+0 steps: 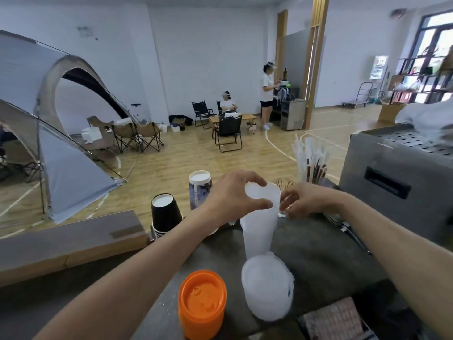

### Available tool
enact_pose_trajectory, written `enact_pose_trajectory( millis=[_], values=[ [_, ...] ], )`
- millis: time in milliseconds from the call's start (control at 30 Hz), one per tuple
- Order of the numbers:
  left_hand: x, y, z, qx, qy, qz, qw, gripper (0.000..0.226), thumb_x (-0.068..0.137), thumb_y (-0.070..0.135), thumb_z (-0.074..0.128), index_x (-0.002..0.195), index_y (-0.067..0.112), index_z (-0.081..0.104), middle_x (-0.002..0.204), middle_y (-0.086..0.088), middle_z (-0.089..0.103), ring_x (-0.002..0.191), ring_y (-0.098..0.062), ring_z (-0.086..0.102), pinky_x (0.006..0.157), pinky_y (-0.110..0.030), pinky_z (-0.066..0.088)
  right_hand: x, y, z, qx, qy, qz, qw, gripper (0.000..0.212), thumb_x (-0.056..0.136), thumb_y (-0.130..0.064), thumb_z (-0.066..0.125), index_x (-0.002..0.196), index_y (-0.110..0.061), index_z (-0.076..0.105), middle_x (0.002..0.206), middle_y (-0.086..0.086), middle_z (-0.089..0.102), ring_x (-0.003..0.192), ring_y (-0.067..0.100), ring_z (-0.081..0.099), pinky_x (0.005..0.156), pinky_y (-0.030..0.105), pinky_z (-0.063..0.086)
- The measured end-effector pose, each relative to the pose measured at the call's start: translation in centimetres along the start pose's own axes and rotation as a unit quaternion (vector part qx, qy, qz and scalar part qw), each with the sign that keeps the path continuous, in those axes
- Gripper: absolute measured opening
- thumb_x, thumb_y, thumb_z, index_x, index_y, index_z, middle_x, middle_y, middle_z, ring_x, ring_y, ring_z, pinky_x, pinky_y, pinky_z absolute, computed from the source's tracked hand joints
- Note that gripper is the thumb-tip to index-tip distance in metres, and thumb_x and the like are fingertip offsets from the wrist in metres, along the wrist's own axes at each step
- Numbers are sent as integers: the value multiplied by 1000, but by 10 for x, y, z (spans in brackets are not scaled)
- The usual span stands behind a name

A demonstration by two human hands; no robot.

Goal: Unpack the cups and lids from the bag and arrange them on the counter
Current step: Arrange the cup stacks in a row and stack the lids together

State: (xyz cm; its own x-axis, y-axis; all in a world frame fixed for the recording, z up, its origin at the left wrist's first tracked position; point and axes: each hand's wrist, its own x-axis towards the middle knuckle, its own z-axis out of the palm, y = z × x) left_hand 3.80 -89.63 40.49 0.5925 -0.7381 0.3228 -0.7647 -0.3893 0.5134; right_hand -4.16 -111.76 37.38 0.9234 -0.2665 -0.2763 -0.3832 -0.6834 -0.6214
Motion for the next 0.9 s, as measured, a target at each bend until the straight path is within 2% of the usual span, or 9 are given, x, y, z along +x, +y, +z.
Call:
enact_pose_trajectory(
  millis=[100,200,300,367,533,633,700,767,900],
  values=[
    [0,2,8,10,21,-6,1000,36,73,51,79,104,33,72,125,11,63,118,-9,54,95,-30,43,9,20,43,3,-27,-4,1000,52,78,-13,80,122,-29,57,108,-11,65,108,14,63,77,24,58],
    [2,1,12,5,24,-9,1000,25,76,49,77,93,31,75,116,9,66,111,-10,57,95,-36,46,14,24,71,14,-24,-26,999,44,81,-19,79,116,-32,57,96,-21,59,98,6,60,63,12,47],
    [3,-2,14,-26,41,-22,999,21,78,44,77,86,24,78,111,9,68,105,-8,58,91,-32,47,24,31,84,96,-50,-15,994,53,70,-24,87,117,-29,63,110,-13,69,110,12,65,88,30,57],
    [3,-6,15,-50,49,-29,997,21,79,41,78,86,22,78,112,10,69,105,-7,59,91,-30,48,31,36,87,146,-67,-14,987,62,65,-25,90,121,-27,64,117,-7,70,113,17,66,99,44,54],
    [4,-13,5,-130,79,-49,987,8,81,40,76,81,32,74,115,14,68,104,-7,63,95,-35,50,29,39,72,269,-83,-39,959,76,65,-13,87,132,-23,52,126,6,67,116,28,65,98,53,53],
    [11,-18,-14,-192,146,-75,968,10,87,39,70,92,31,72,109,13,69,101,-7,64,89,-31,51,21,34,35,318,-39,-56,946,83,58,-25,89,132,-26,51,130,14,61,116,34,63,96,56,52],
    [12,-21,-22,-241,171,-100,950,19,92,37,64,105,25,72,105,11,69,104,-9,63,86,-28,51,11,22,2,323,-1,-75,944,79,60,-28,87,131,-24,54,128,16,58,108,34,65,80,43,60],
    [10,-23,-18,-269,191,-117,937,25,97,34,58,116,22,69,98,14,66,96,-8,62,81,-24,51,-3,5,-30,281,47,-93,954,73,60,-30,84,127,-23,56,120,13,59,96,30,66,61,28,57],
    [13,-34,3,-388,140,-231,881,36,100,26,56,132,10,59,102,0,70,87,-15,67,77,-35,59,-17,-24,-78,180,130,-93,971,55,74,-22,84,122,-17,58,114,8,59,91,25,65,58,25,55]
  ],
)
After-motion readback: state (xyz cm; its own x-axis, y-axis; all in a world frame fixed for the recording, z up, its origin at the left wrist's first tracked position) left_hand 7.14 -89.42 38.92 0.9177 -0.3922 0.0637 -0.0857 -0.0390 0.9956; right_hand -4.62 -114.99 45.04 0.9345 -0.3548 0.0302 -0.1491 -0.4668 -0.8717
